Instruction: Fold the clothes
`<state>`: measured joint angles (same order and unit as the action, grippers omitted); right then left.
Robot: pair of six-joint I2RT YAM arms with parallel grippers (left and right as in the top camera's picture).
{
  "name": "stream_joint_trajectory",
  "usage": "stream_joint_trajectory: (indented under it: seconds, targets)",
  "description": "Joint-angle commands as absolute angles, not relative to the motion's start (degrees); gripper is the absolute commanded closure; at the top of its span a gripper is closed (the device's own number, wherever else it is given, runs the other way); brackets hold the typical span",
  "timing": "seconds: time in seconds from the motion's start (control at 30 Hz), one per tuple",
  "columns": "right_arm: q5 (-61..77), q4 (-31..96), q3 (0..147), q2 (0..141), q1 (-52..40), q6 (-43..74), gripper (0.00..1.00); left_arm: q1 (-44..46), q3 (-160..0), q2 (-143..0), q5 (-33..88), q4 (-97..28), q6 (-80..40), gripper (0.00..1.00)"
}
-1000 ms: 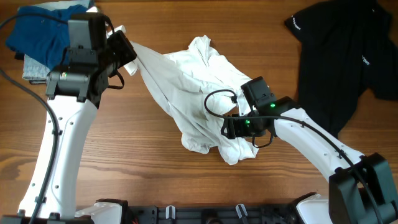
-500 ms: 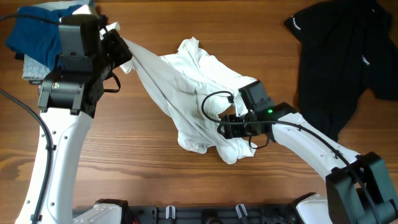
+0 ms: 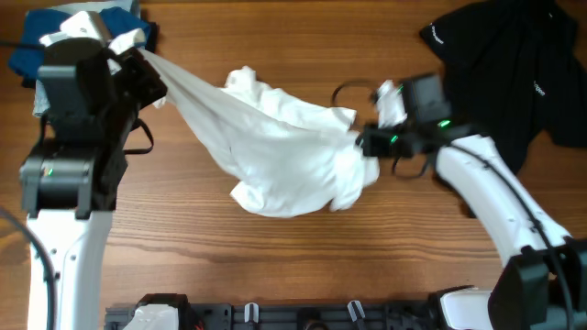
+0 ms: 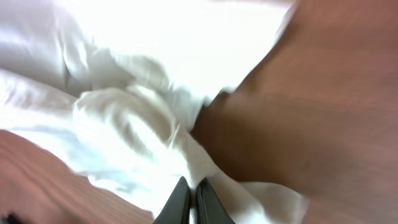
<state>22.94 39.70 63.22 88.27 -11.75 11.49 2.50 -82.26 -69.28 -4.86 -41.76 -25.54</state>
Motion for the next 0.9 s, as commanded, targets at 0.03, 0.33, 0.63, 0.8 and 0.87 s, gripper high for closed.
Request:
stream_joint_trajectory:
  seconds: [0.03, 0.33, 0.63, 0.8, 0.87]
  targets:
    - [23.46, 43.88, 76.16, 86.80, -4.01, 3.20, 0.96, 0.75, -83.33, -63.26, -6.31, -41.39, -24.21, 0.96]
    - [22.09, 36.97, 80.09, 91.11, -1.08, 2.57, 0.96, 4.14, -83.31, -60.93, -6.31, -45.28, -24.21, 0.96]
    - [21.91, 62.94, 98.02, 86.63, 1.63, -1.98, 0.96, 4.14, -83.33, -51.83, -6.76, -45.15, -24.21, 0.96]
    - [21.47, 72.07, 99.74, 83.68, 1.63, -3.05, 0.96, 4.12, -83.33, -45.74, -7.75, -47.42, -24.18, 0.96]
    - [18.74, 73.08, 99.74, 84.58, 1.63, -3.05, 0.96, 4.12, -83.31, -45.95, -8.73, -48.42, -24.21, 0.96]
